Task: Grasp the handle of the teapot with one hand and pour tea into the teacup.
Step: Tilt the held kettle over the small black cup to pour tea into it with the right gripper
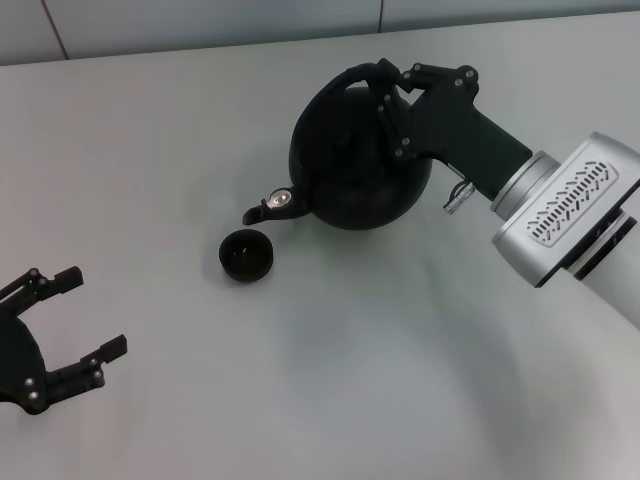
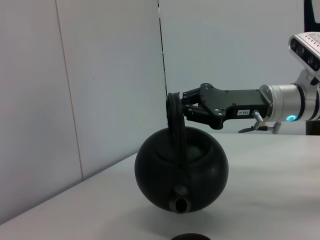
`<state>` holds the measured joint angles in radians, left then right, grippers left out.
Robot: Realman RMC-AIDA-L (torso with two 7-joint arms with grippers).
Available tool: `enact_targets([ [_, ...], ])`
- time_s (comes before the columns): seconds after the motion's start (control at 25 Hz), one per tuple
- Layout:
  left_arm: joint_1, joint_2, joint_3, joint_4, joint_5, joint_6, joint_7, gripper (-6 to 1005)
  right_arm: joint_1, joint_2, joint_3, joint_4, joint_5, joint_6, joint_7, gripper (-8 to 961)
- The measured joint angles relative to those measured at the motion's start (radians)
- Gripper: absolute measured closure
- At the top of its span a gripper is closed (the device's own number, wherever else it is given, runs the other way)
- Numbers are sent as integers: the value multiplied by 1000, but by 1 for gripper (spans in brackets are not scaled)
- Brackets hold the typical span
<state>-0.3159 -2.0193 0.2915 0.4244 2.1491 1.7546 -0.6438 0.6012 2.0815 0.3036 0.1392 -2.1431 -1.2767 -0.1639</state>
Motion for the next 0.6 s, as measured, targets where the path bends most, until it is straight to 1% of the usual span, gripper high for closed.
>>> enact_targets([
  [0.6, -2, -1, 0, 1, -2, -4, 1, 138, 4, 0, -1, 3, -53, 7, -75, 865],
])
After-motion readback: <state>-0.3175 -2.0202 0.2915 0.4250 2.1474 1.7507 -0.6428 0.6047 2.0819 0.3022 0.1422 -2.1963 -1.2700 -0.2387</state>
